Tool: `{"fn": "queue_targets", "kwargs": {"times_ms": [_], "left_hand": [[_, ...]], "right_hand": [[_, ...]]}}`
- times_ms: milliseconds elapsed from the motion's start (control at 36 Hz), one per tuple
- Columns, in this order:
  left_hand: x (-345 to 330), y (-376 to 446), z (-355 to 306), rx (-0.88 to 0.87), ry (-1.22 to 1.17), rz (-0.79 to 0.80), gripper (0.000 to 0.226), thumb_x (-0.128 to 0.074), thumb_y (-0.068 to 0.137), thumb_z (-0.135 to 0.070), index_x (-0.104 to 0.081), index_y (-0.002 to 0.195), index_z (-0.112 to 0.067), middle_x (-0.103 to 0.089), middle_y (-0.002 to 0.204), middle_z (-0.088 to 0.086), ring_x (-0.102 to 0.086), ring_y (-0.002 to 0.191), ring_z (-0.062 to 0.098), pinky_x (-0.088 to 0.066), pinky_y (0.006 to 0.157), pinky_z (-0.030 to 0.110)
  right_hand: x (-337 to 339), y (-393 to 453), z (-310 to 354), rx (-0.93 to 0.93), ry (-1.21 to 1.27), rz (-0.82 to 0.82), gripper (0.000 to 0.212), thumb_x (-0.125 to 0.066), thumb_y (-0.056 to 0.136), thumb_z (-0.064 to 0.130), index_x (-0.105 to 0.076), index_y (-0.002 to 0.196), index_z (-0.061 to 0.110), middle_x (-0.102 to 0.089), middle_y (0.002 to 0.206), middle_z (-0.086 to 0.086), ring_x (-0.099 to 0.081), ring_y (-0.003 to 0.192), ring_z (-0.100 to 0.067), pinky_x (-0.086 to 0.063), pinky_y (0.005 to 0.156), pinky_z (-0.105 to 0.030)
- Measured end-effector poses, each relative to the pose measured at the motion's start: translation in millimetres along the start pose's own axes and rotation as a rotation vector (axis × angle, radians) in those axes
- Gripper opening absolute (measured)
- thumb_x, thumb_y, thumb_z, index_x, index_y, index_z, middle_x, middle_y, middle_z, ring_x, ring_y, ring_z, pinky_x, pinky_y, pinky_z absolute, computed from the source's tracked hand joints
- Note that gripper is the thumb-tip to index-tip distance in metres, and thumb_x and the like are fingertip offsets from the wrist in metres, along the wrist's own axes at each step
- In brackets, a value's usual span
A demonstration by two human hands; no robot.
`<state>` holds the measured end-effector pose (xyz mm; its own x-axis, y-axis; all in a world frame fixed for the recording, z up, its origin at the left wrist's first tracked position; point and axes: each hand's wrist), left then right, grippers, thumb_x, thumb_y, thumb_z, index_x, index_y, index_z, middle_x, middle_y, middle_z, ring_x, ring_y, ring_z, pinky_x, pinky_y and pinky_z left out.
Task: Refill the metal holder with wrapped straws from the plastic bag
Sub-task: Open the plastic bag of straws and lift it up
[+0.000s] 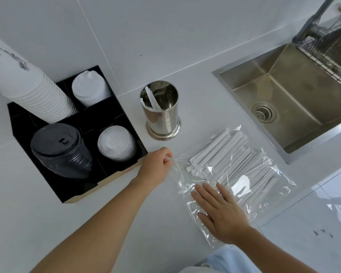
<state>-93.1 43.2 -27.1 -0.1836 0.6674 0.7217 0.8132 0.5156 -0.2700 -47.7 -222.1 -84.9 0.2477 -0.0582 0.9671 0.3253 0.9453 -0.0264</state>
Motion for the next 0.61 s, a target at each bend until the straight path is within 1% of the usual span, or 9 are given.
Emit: {"fn": "queue_targets", "kwargs": {"times_ms": [83,139,167,222,278,389,500,556,611], "left_hand": [[2.5,-2.8,3.5,-0.007,-0.03,-0.011,0.01,-0.064,0.086,-0.012,-0.065,0.095,-0.015,-0.065,0.074,-0.004,-0.058,0.069,0.011,-0.039,0.057,0.008],[4.0,-4.9,5.9,-0.004,-0.06,-0.023,0.008,-0.066,0.085,-0.012,-0.067,0.092,-0.016,-0.063,0.072,-0.008,-0.06,0.069,0.011,-0.04,0.056,0.005],[3.3,-6.9,7.3,-0.004,-0.075,-0.026,0.007,-0.067,0.084,-0.013,-0.068,0.09,-0.016,-0.062,0.07,-0.011,-0.062,0.068,0.011,-0.042,0.057,0.006],[2.0,-9.5,11.2,-0.016,-0.085,-0.039,0.004,-0.068,0.083,-0.013,-0.07,0.084,-0.016,-0.063,0.068,-0.014,-0.064,0.068,0.011,-0.048,0.063,0.015],[0.5,-12.1,16.0,-0.021,-0.109,-0.052,0.007,-0.069,0.082,-0.011,-0.071,0.079,-0.017,-0.065,0.067,-0.012,-0.065,0.067,0.013,-0.05,0.067,0.02],[0.0,-15.2,22.7,-0.027,-0.151,-0.056,0.014,-0.068,0.082,-0.009,-0.068,0.075,-0.02,-0.069,0.072,-0.004,-0.066,0.07,0.015,-0.051,0.068,0.021],[0.3,-17.0,23.9,-0.005,-0.189,-0.054,0.018,-0.068,0.082,-0.009,-0.065,0.072,-0.023,-0.069,0.075,-0.002,-0.066,0.071,0.013,-0.049,0.067,0.016],[0.5,-17.8,23.5,0.003,-0.202,-0.048,0.022,-0.068,0.082,-0.009,-0.062,0.07,-0.027,-0.068,0.074,-0.003,-0.066,0.072,0.014,-0.047,0.067,0.016],[1.4,-18.2,21.6,0.013,-0.202,-0.038,0.021,-0.067,0.082,-0.01,-0.061,0.07,-0.027,-0.067,0.076,-0.005,-0.065,0.073,0.013,-0.045,0.067,0.015]], "right_hand": [[1.0,0.5,0.9,0.002,0.002,-0.002,0.054,-0.032,0.101,0.044,-0.034,0.15,0.022,-0.033,0.157,0.001,-0.029,0.145,-0.021,-0.023,0.114,-0.051],[1.9,2.0,0.8,0.003,0.0,-0.008,0.054,-0.033,0.101,0.044,-0.035,0.149,0.022,-0.034,0.156,0.001,-0.03,0.145,-0.021,-0.022,0.115,-0.051],[1.8,1.9,0.0,0.007,-0.002,-0.006,0.054,-0.033,0.1,0.044,-0.036,0.149,0.022,-0.034,0.156,0.002,-0.029,0.145,-0.021,-0.021,0.115,-0.05],[1.8,2.7,-1.5,0.017,-0.004,-0.001,0.054,-0.035,0.1,0.045,-0.036,0.149,0.023,-0.034,0.156,0.003,-0.029,0.145,-0.02,-0.02,0.116,-0.049],[2.2,3.5,-2.7,0.028,-0.001,0.002,0.054,-0.037,0.099,0.045,-0.037,0.149,0.023,-0.034,0.156,0.003,-0.029,0.145,-0.02,-0.021,0.116,-0.049],[2.9,5.5,-3.0,0.04,0.004,-0.009,0.054,-0.04,0.098,0.044,-0.039,0.148,0.023,-0.035,0.155,0.003,-0.03,0.145,-0.019,-0.022,0.116,-0.049],[2.7,5.3,-3.5,0.038,0.004,-0.002,0.055,-0.043,0.098,0.044,-0.038,0.148,0.023,-0.035,0.155,0.003,-0.03,0.145,-0.019,-0.023,0.115,-0.05],[2.6,5.3,-2.5,0.034,0.003,0.0,0.053,-0.039,0.099,0.043,-0.038,0.149,0.023,-0.034,0.156,0.003,-0.031,0.144,-0.02,-0.022,0.116,-0.05],[2.8,6.2,1.0,0.023,-0.005,-0.004,0.052,-0.033,0.101,0.042,-0.039,0.148,0.021,-0.035,0.155,0.002,-0.032,0.144,-0.022,-0.022,0.115,-0.052]]}}
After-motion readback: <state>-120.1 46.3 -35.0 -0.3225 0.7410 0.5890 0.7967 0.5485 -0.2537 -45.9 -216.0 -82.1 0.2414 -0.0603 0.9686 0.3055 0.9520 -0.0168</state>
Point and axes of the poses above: each hand's wrist, its own y-axis towards the middle knuckle, its own x-axis out of the back of the hand, z = x × y
